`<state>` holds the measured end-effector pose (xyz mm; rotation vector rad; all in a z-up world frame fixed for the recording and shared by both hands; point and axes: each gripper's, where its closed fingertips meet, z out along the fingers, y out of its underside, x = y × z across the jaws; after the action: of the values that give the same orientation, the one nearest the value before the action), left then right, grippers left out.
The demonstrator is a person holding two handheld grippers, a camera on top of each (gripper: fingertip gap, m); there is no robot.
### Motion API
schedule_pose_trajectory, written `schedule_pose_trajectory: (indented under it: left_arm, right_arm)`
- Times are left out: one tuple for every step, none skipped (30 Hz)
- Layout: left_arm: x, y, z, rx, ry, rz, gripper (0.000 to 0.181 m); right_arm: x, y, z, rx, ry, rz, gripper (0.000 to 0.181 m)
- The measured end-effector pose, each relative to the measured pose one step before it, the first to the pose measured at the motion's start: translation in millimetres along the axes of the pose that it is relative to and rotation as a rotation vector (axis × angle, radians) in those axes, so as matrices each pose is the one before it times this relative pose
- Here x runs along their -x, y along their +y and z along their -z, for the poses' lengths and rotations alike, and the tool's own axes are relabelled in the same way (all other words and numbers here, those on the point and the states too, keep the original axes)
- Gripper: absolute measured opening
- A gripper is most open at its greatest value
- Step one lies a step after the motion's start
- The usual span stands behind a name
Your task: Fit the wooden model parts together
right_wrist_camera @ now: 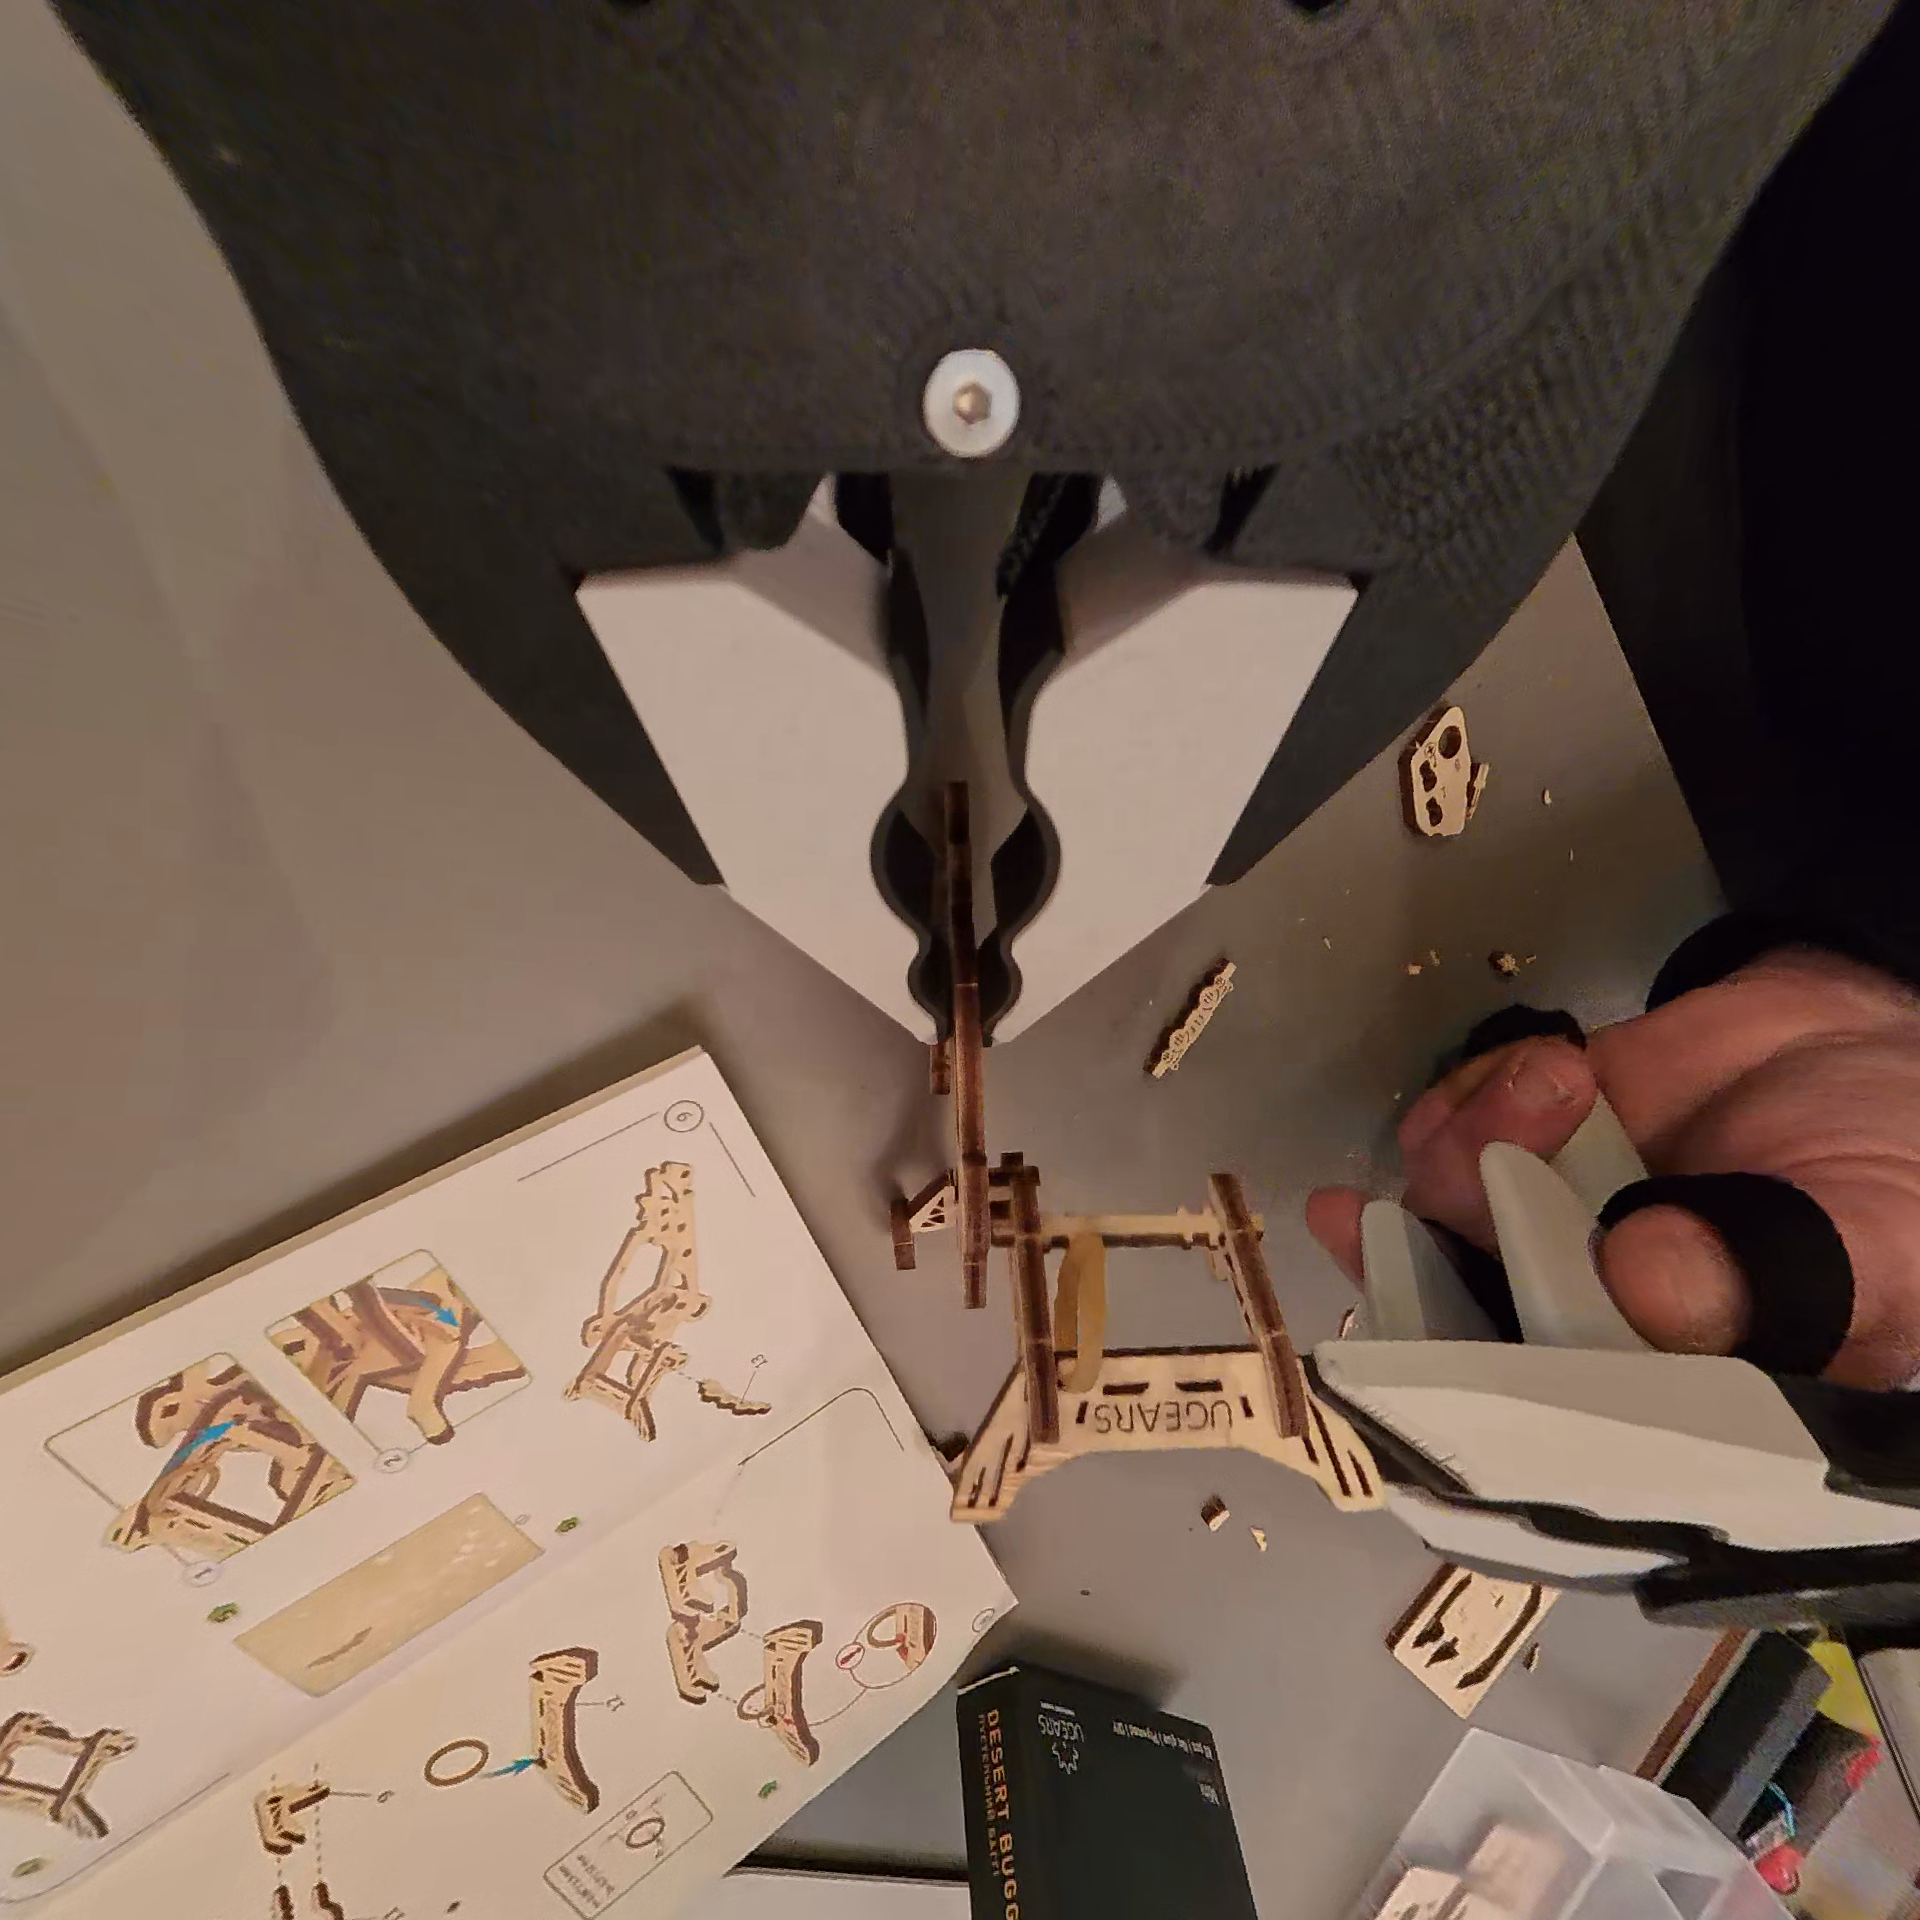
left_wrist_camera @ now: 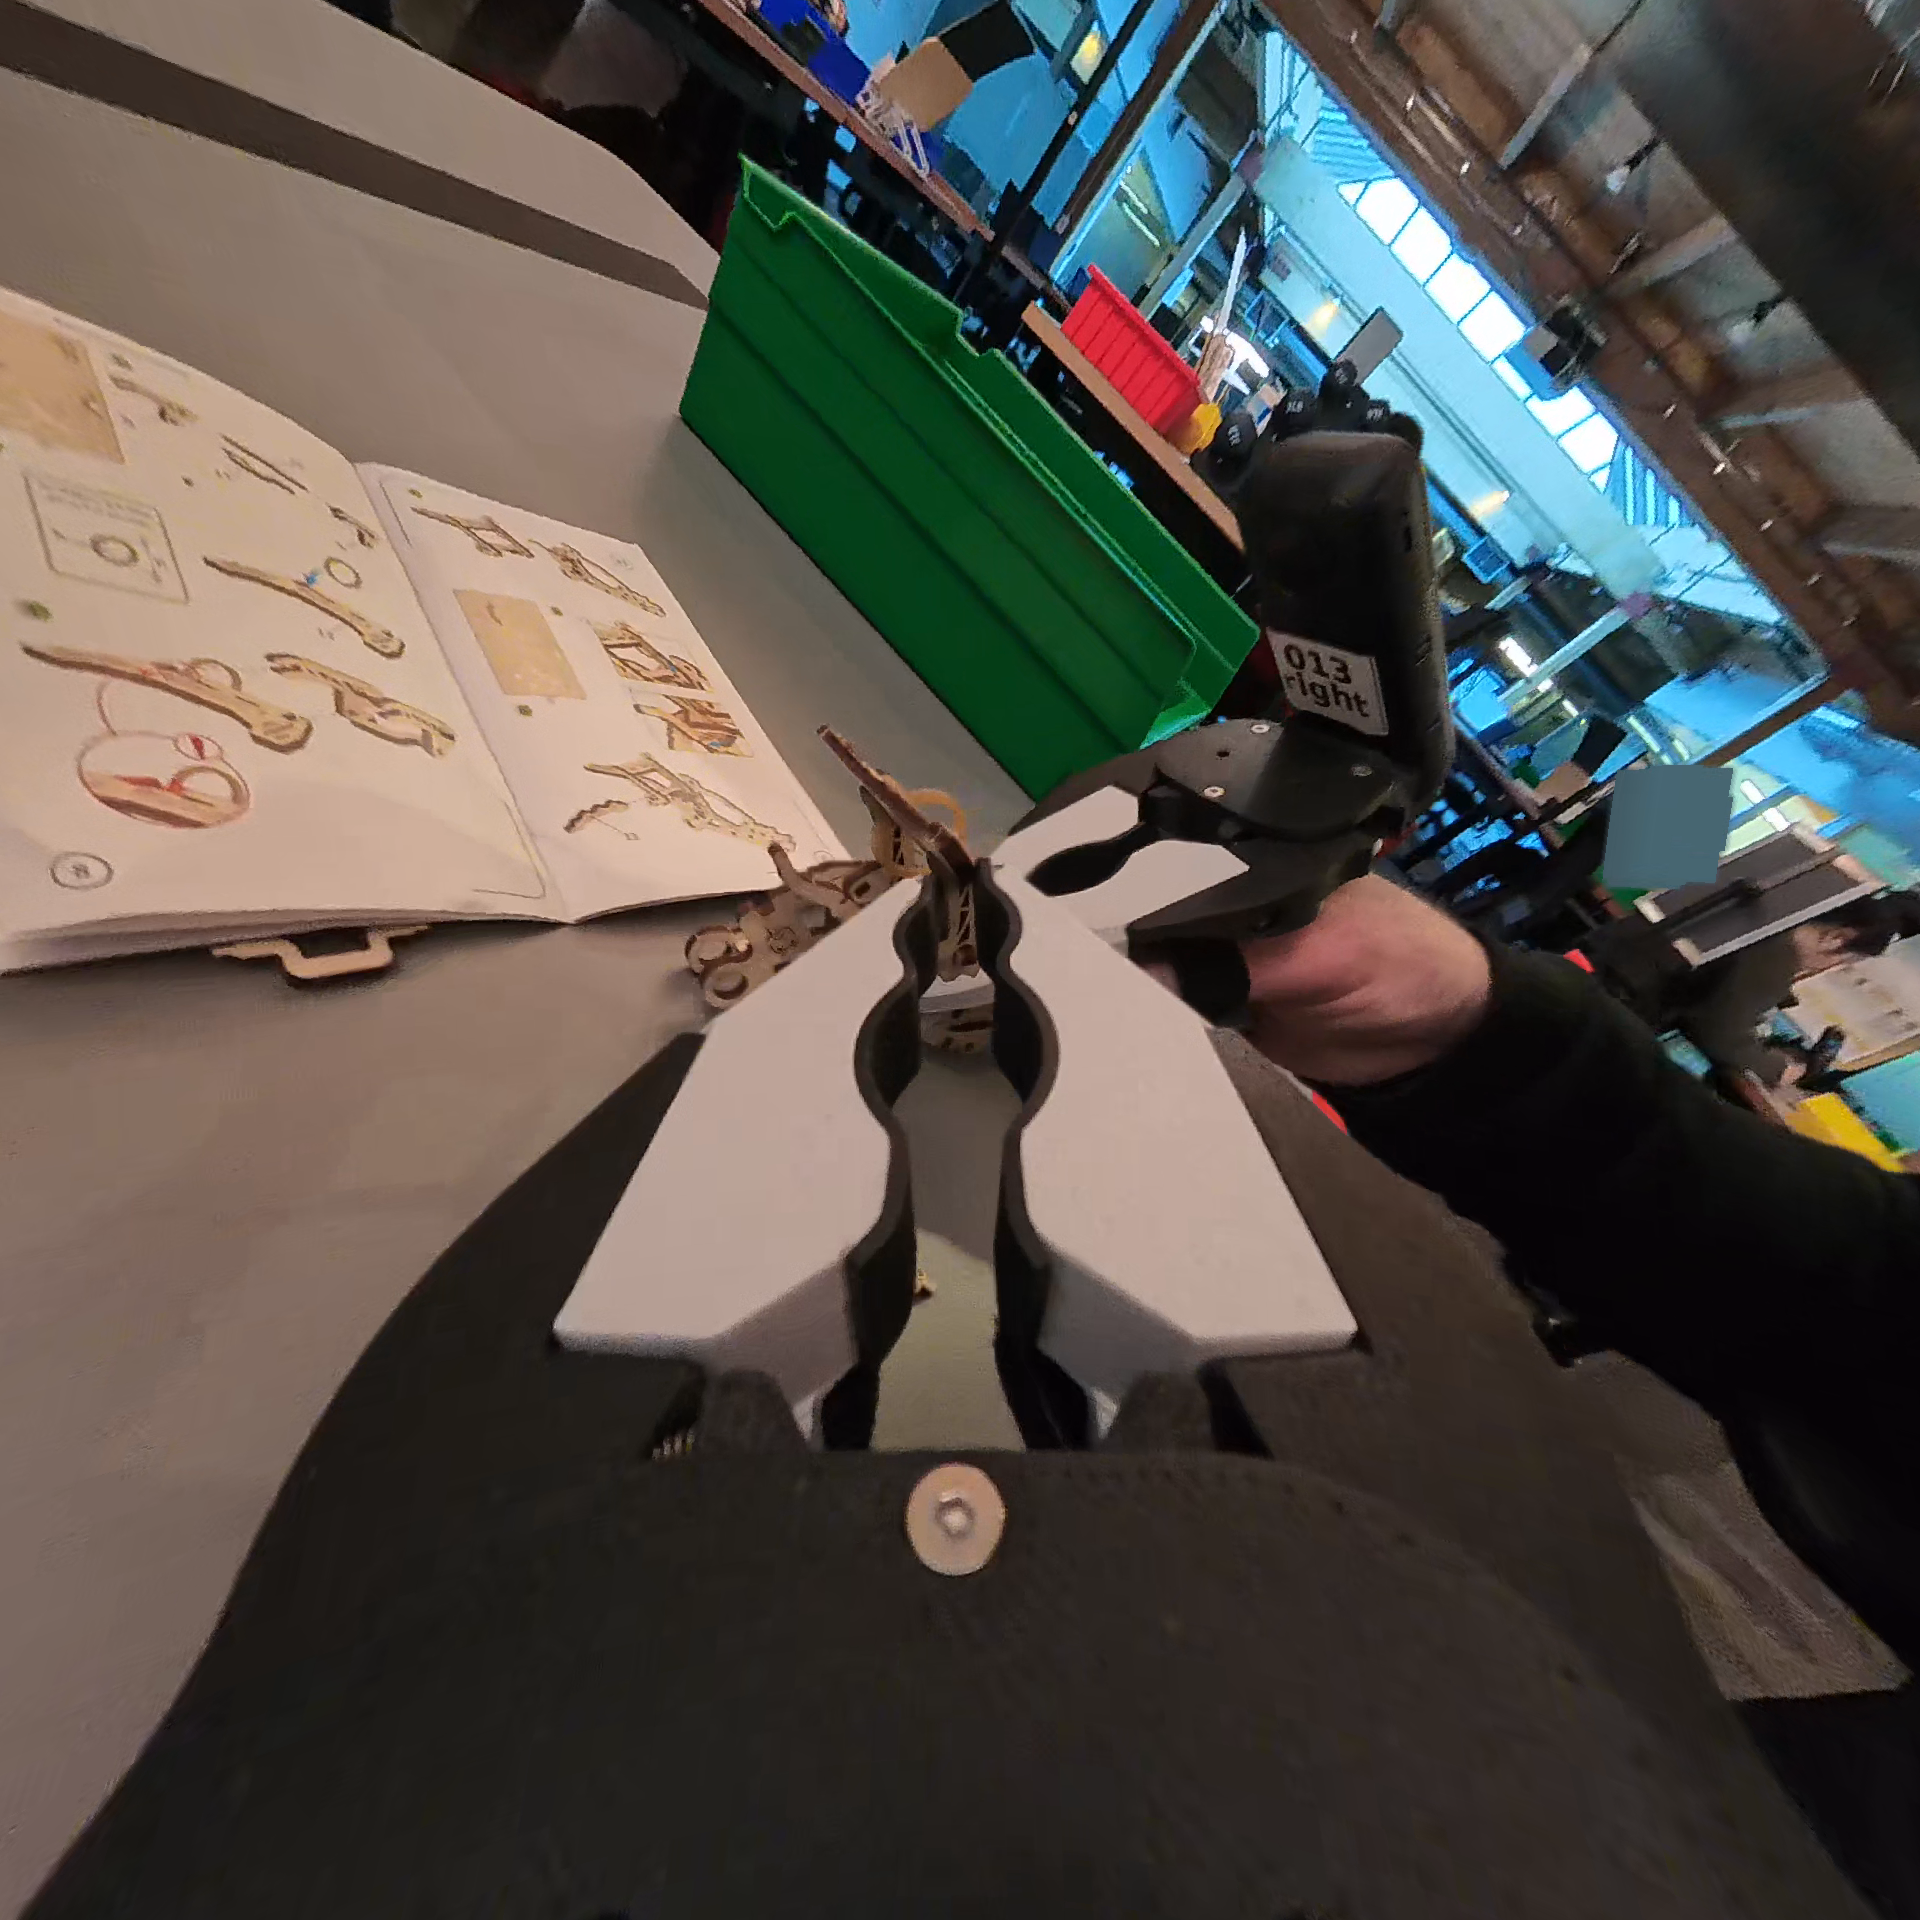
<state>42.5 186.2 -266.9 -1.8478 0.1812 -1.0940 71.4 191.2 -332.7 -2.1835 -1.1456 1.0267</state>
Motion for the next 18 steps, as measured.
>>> schedule_pose_trajectory:
  left_arm:
    - [-0.01, -0.98, -0.21, 0.0034, -0.0003, -0.0094, 0.004]
    - [-0.77, -0.15, -0.76, 0.0081, 0.0030, -0.0069, 0.004]
    - [-0.81, 0.97, -1.21, 0.0121, 0.0028, -0.0049, 0.004]
    - [-0.17, 0.16, -0.62, 0.0041, -0.0025, -0.0030, 0.004]
    - [-0.82, 0.20, -0.58, 0.0018, 0.0031, 0.0037, 0.004]
    - [-0.59, 1.02, -0.61, 0.0056, 0.0046, 0.0120, 0.004]
    - [1.14, 1.61, -0.41, 0.0073, -0.0077, 0.0081, 0.004]
    - [-0.53, 0.05, -0.38, -0.0022, 0.0033, 0.0052, 0.004]
    - [-2.19, 0.28, -0.77, 0.0007, 0.0141, 0.0079, 0.004]
    - [-0.23, -0.10, -0.48, -0.0007, -0.0004, 0.0048, 0.004]
    - [0.81, -0.37, 0.01, -0.0016, -0.0078, -0.0044, 0.004]
    - [0.40, -0.14, 0.03, 0.0015, -0.0011, -0.0046, 0.004]
    - [0.41, -0.09, 0.29, 0.0009, 0.0027, 0.0027, 0.004]
    - [1.09, -0.81, 0.95, -0.0048, -0.0005, 0.0070, 0.004]
    - [1.37, -0.15, 0.86, 0.0000, -0.0017, 0.0036, 0.004]
    - [0.98, 0.03, 0.58, 0.0003, -0.0001, -0.0021, 0.004]
    - [1.05, -0.34, 0.77, -0.0029, -0.0016, 0.0002, 0.004]
    - [0.72, -0.39, 0.42, -0.0041, 0.0016, 0.0067, 0.004]
  right_arm:
    - [0.16, -0.05, -0.03, -0.0004, -0.0015, 0.0007, 0.000]
    - [0.02, -0.06, -0.03, -0.0005, -0.0007, 0.0012, 0.000]
    - [0.06, -0.07, -0.15, 0.0003, 0.0002, 0.0033, 0.000]
    - [0.22, 0.06, -0.01, 0.0014, 0.0011, 0.0044, 0.000]
    - [0.10, 0.10, 0.00, 0.0012, 0.0012, 0.0037, 0.000]
    - [0.01, -0.07, -0.11, -0.0004, 0.0013, 0.0025, 0.000]
    - [0.10, -0.07, 0.02, -0.0008, 0.0003, 0.0010, 0.000]
    - [0.13, 0.07, 0.01, 0.0001, -0.0008, 0.0010, 0.000]
    - [0.16, 0.05, -0.03, 0.0008, -0.0004, 0.0025, 0.000]
    - [0.02, 0.04, 0.05, 0.0010, 0.0030, 0.0065, 0.000]
    - [-0.05, 0.07, -0.05, 0.0019, 0.0060, 0.0108, 0.000]
    - [-0.28, 0.01, 0.18, 0.0020, 0.0090, 0.0131, 0.000]
    - [-0.34, -0.01, 0.13, 0.0032, 0.0112, 0.0176, 0.000]
    - [0.55, 0.45, -0.01, 0.0067, 0.0081, 0.0227, 0.001]
    - [0.82, -0.45, 0.06, 0.0018, 0.0057, 0.0163, 0.001]
    - [1.07, -1.55, 0.31, -0.0055, 0.0021, 0.0095, 0.003]
    - [1.12, -1.57, 0.14, -0.0045, 0.0003, 0.0101, 0.006]
    - [0.87, -1.38, 0.16, -0.0023, 0.0020, 0.0158, 0.010]
